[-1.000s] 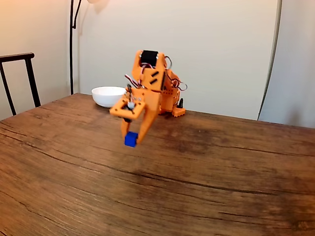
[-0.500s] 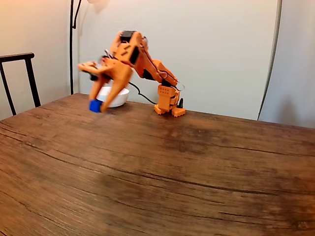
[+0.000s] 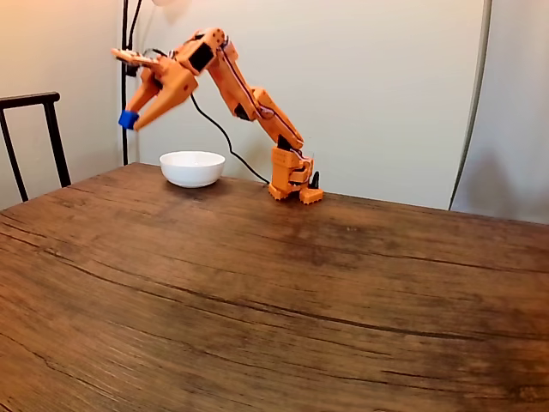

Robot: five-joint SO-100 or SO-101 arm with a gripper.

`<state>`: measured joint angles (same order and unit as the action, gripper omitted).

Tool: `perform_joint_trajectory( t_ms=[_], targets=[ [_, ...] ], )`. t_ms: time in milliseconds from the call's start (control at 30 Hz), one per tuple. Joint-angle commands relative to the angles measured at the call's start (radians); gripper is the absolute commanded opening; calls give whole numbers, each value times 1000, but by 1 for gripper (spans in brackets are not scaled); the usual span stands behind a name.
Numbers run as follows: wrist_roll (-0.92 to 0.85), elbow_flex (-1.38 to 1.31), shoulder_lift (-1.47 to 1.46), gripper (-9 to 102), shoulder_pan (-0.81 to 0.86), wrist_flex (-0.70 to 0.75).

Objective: Grasp the cube and drop it in the bowl

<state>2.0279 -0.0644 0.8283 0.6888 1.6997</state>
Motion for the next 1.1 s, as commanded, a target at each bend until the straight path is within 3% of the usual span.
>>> perform_joint_trajectory(
  t_ms=[0,700,867,1067],
  targets=[
    [11,140,153,0,84,63],
    [225,1017,807,1,635,37],
    [253,1209,885,1,749,-34],
    [268,1546,973,1,802,-216]
  ],
)
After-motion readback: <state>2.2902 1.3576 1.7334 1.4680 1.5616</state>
